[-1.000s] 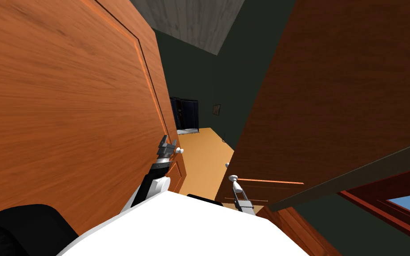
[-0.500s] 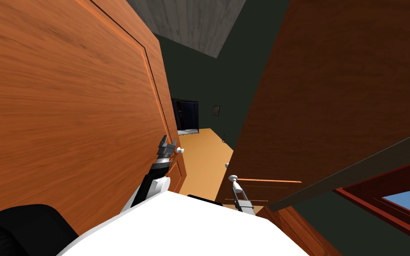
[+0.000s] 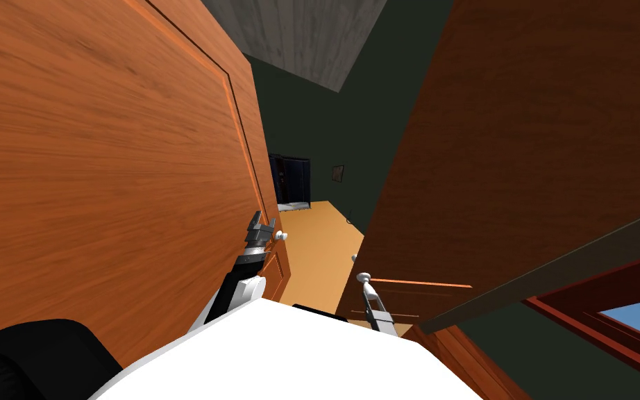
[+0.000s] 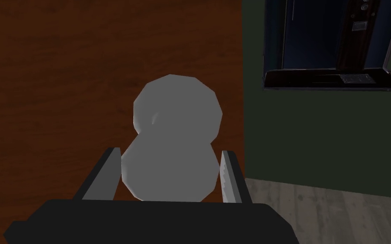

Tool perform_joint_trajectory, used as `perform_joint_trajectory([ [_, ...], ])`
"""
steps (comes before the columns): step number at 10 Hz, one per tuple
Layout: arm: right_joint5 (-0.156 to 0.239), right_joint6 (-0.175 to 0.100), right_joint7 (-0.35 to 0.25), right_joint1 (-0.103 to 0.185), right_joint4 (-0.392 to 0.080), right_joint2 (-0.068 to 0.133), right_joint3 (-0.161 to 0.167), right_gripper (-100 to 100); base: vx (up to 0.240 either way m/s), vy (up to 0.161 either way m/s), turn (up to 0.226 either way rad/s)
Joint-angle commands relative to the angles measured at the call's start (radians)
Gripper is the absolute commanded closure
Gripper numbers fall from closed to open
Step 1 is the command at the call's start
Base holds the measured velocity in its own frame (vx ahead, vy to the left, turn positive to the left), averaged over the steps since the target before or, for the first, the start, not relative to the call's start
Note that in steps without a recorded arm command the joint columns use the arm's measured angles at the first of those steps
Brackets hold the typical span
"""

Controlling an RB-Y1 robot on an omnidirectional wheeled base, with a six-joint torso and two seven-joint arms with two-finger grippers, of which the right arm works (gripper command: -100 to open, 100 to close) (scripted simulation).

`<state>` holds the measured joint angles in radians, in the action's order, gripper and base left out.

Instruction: Push the door open

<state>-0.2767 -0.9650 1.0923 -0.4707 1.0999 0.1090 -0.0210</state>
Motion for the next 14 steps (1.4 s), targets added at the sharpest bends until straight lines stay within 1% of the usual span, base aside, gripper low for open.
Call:
perform_joint_trajectory([
  [1,0.016,-0.001,-0.039,0.02,-0.008,0.003,-0.012,100,0.017,0.003,0.008],
  [5,0.042,0.003,-0.126,0.049,-0.032,0.0,-0.018,100,0.031,-0.002,0.002],
  [12,0.101,0.011,-0.322,0.112,-0.085,-0.008,-0.032,100,0.034,-0.006,0.0],
  [13,0.101,0.011,-0.332,0.112,-0.085,-0.008,-0.032,100,0.022,-0.001,0.0],
  [14,0.11,0.013,-0.365,0.123,-0.094,-0.009,-0.034,100,0.017,-0.004,0.009],
])
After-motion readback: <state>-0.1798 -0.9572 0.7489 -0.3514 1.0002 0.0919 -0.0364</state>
